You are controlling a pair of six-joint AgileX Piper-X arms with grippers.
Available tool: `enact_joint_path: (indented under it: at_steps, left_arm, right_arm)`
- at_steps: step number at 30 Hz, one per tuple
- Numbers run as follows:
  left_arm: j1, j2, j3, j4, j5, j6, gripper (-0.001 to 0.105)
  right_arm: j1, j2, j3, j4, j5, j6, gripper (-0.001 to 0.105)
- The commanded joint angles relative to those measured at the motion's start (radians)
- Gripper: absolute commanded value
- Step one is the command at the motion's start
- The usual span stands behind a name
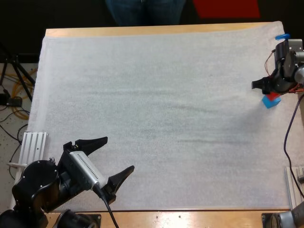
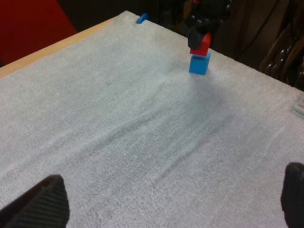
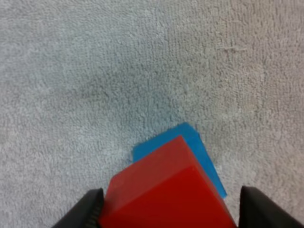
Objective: Stack red cube on blue cube
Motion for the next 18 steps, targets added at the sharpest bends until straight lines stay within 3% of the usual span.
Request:
enact_joint_path:
  at_steps: [1, 18]
  left_arm:
    - [-0.004, 0.002, -0.007, -0.018, 0.008, -0.006, 0.087]
    - [-0.004, 0.002, -0.007, -0.018, 0.008, -0.006, 0.087]
  right_arm:
    - [0.000, 0.005, -0.010, -0.003, -0.002, 0.009, 0.023]
    - [0.000, 0.014, -0.010, -0.002, 0.021, 0.038, 0.023]
